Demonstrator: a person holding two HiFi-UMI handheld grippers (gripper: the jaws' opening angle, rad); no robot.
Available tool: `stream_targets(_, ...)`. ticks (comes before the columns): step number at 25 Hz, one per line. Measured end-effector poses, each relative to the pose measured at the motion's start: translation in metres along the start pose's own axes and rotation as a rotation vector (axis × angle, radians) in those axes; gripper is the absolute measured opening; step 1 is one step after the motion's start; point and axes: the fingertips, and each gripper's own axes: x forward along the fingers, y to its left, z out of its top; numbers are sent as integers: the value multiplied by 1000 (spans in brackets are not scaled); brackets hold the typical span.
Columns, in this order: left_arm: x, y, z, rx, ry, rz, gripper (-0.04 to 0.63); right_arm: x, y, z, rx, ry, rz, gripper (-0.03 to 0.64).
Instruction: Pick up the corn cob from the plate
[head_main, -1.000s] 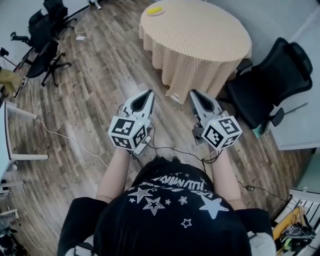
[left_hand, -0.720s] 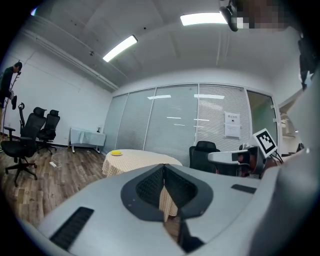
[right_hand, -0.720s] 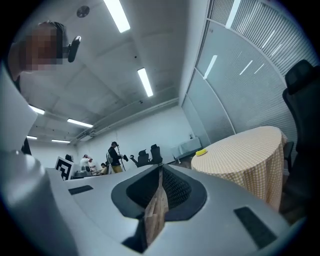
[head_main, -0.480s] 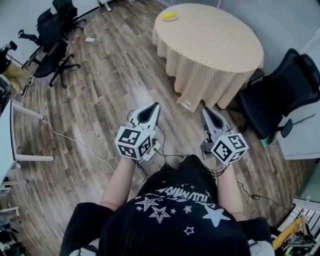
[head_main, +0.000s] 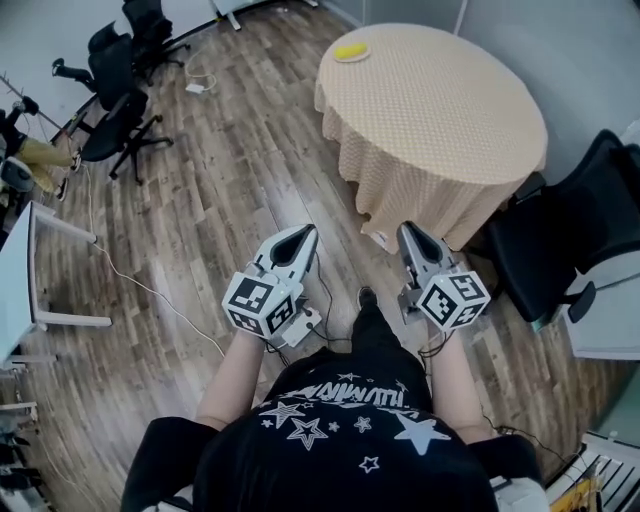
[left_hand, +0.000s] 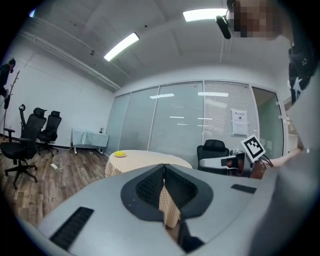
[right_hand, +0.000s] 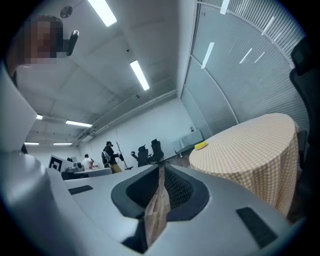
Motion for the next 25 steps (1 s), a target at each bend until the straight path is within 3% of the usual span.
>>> stream_targets(11, 136, 46, 34, -13, 2, 133, 11, 88, -134, 77, 77, -3, 44, 38)
stream_targets(18, 195, 60, 38, -29, 14, 170, 11, 131, -172, 86, 91, 52, 101, 38)
stream_targets(25, 209, 77, 43, -14, 28, 205, 11, 167, -184, 95, 112, 54, 142, 38)
